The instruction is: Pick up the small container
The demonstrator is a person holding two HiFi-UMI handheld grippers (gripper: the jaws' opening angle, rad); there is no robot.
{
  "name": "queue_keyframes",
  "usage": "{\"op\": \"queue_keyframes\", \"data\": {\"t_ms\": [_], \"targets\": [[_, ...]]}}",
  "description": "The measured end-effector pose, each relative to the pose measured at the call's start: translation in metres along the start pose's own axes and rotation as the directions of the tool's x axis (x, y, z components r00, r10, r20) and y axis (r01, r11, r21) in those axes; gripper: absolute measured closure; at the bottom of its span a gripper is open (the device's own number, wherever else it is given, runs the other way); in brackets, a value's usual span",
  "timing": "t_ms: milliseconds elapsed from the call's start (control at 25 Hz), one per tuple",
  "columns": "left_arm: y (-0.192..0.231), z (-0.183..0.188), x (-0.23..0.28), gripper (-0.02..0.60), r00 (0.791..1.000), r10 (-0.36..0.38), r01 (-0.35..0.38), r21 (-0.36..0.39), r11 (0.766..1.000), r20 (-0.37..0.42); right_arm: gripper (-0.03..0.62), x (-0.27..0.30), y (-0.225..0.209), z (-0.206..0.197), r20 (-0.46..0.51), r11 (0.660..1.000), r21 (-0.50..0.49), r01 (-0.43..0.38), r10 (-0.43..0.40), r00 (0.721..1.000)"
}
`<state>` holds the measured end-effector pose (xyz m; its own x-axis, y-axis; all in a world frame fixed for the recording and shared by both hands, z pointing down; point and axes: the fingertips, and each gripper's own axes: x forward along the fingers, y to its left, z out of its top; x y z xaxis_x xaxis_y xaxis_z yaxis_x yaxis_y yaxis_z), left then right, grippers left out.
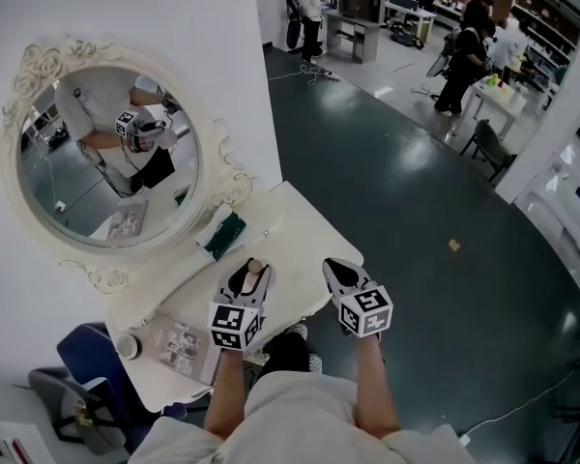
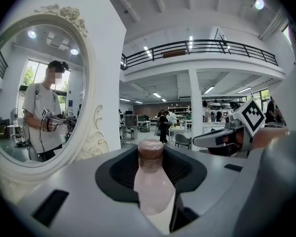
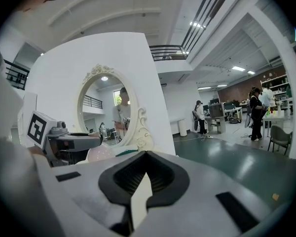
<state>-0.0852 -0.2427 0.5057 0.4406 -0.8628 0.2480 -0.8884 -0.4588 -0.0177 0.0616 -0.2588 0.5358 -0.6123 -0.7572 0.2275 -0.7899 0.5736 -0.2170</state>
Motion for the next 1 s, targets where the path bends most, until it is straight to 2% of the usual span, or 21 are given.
{"op": "queue_keyframes", "data": {"t_ms": [440, 1000], "targets": [[0.013, -0.002, -0.004, 0.417, 1.0, 0.016, -0.016, 0.01, 1.0, -0.009, 0.579, 0.016, 0.015, 0.0, -0.01, 0.999, -0.03, -0.046, 0.046, 0.999], [0.024, -0.005, -0.001, 0.417, 1.0, 0.011, -0.011, 0.007, 1.0, -0.01, 0.579, 0.031, 0.019, 0.002, -0.024, 0.997, -0.053, -0.049, 0.048, 0.999]]}}
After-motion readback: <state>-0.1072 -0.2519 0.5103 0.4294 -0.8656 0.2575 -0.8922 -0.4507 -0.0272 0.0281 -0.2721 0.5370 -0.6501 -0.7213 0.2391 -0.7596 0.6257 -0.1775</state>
